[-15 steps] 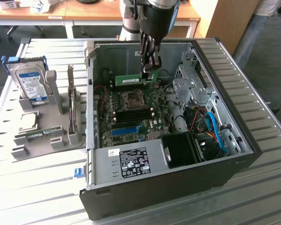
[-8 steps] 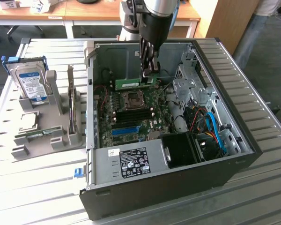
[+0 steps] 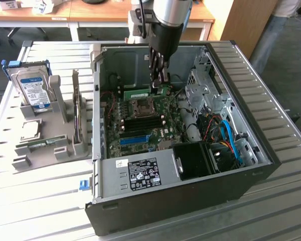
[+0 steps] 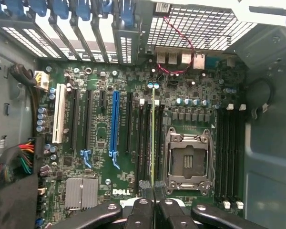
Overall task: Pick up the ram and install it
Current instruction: 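Insert the ram into the slot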
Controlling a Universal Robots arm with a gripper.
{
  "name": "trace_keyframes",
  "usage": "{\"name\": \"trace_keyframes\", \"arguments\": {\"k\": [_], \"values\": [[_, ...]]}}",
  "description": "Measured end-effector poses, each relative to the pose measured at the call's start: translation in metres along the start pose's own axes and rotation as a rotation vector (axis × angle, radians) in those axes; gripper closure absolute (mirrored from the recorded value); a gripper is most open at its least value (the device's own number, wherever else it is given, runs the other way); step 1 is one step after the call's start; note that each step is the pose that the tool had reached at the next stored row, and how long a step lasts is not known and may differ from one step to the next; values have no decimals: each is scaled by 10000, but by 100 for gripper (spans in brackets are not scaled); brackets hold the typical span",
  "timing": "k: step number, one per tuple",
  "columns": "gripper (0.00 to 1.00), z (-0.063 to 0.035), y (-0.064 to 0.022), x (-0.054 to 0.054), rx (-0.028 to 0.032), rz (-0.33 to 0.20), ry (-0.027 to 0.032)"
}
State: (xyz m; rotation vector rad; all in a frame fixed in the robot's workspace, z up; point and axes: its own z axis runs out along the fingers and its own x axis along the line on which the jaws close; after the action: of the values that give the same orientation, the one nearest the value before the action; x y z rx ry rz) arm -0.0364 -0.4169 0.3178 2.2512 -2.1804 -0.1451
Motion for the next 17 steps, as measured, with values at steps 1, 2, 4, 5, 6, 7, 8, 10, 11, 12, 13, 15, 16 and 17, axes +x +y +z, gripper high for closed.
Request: {"name": "trace_keyframes", "arguments": {"k": [1, 2, 4, 5, 6, 7, 8, 10, 11, 12, 13, 15, 16, 17], "values": [[88, 18, -1, 1, 0, 1, -1], [88, 36, -2, 2, 1, 2, 0], [88, 71, -5, 5, 0, 4, 0], [88, 90, -6, 6, 0, 7, 1], [88, 108, -7, 7, 1, 8, 0], [88, 127, -9, 8, 1, 10, -2], [88, 145, -10, 9, 1, 13, -2], [88, 180, -12, 11, 2, 17, -2], [88, 200, -14, 12, 2, 20, -2], [88, 217, -15, 14, 2, 23, -2], [88, 235, -16, 15, 2, 25, -1], [88, 271, -18, 17, 2, 31, -1], [88, 289, -19, 18, 2, 34, -2], [88, 307, -21, 20, 3, 37, -3]]}}
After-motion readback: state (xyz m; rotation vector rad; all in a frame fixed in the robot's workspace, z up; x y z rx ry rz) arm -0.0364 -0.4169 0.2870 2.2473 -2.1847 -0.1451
